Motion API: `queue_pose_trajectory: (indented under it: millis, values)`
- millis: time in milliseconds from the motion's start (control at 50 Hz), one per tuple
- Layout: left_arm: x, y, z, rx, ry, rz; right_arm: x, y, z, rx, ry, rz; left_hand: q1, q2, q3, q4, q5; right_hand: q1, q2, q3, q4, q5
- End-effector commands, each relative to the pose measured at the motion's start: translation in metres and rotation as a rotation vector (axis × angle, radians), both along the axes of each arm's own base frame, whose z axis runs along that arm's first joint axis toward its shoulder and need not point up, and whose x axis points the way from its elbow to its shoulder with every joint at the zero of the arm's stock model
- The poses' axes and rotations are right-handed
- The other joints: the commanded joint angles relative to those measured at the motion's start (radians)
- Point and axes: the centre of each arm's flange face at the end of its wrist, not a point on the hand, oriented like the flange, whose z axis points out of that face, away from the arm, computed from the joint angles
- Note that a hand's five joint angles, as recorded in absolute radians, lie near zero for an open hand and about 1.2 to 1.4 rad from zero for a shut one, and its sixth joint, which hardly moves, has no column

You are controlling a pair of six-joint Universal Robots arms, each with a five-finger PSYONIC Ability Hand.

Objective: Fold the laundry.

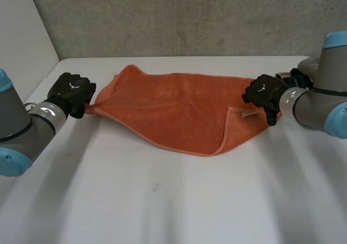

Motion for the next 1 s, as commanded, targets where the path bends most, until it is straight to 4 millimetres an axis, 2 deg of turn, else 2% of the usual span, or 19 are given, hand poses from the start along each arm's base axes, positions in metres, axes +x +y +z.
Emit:
queue_pose_trajectory:
  millis: [20, 120, 300, 680, 700, 720, 760, 780, 840, 920, 980, 1000]
  values:
    - [-0.001, 0.001, 0.003, -0.007, -0.001, 0.0, 0.007, -0.013, -0.02, 0.02, -0.058, -0.047, 0.228, 0.198, 0.206, 0.198, 0.228, 0.144, 0.151, 0.147, 0.149, 0.147]
    - [-0.001, 0.001, 0.003, -0.009, -0.002, -0.002, 0.021, -0.016, -0.028, -0.011, -0.123, -0.006, 0.228, 0.198, 0.206, 0.198, 0.228, 0.191, 0.198, 0.194, 0.196, 0.194]
    - [0.002, 0.0, 0.007, -0.017, 0.004, 0.006, 0.039, -0.022, -0.033, -0.086, -0.111, 0.103, 0.228, 0.198, 0.206, 0.198, 0.228, 0.174, 0.18, 0.177, 0.178, 0.176]
    - [0.001, 0.001, 0.012, -0.027, 0.009, 0.002, 0.047, -0.038, -0.076, -0.03, -0.074, 0.096, 0.228, 0.198, 0.206, 0.198, 0.228, 0.223, 0.229, 0.226, 0.227, 0.225]
    - [0.002, 0.0, 0.012, -0.028, 0.009, 0.004, 0.048, -0.039, -0.074, -0.04, -0.075, 0.097, 0.228, 0.198, 0.206, 0.198, 0.228, 0.331, 0.337, 0.334, 0.335, 0.333]
    - [0.002, 0.0, 0.012, -0.028, 0.009, 0.008, 0.049, -0.042, -0.068, -0.075, -0.079, 0.091, 0.228, 0.198, 0.206, 0.198, 0.228, 0.937, 0.943, 0.94, 0.941, 0.939]
    - [0.003, 0.0, 0.012, -0.027, 0.007, 0.011, 0.052, -0.043, -0.057, -0.109, -0.088, 0.086, 0.228, 0.198, 0.206, 0.198, 0.228, 0.943, 0.95, 0.946, 0.948, 0.946]
    - [0.003, -0.001, 0.012, -0.027, 0.007, 0.013, 0.055, -0.042, -0.043, -0.127, -0.106, 0.079, 0.228, 0.198, 0.206, 0.198, 0.228, 0.943, 0.95, 0.946, 0.948, 0.946]
    - [0.004, -0.001, 0.012, -0.023, 0.006, 0.016, 0.051, -0.036, -0.031, -0.091, -0.13, 0.048, 0.228, 0.198, 0.206, 0.198, 0.228, 0.943, 0.95, 0.946, 0.948, 0.946]
    - [0.01, 0.0, 0.01, -0.001, -0.003, 0.033, 0.03, -0.021, -0.016, 0.011, -0.128, -0.009, 0.228, 0.198, 0.206, 0.198, 0.228, 0.943, 0.95, 0.946, 0.948, 0.946]
    - [0.013, 0.005, 0.013, 0.02, -0.011, 0.042, 0.008, -0.004, -0.01, 0.071, -0.056, -0.035, 0.228, 0.198, 0.206, 0.198, 0.228, 0.943, 0.95, 0.946, 0.948, 0.946]
    - [0.014, 0.01, 0.014, 0.043, -0.022, 0.042, -0.005, 0.007, -0.008, 0.094, 0.007, -0.054, 0.228, 0.198, 0.206, 0.198, 0.228, 0.943, 0.95, 0.946, 0.948, 0.946]
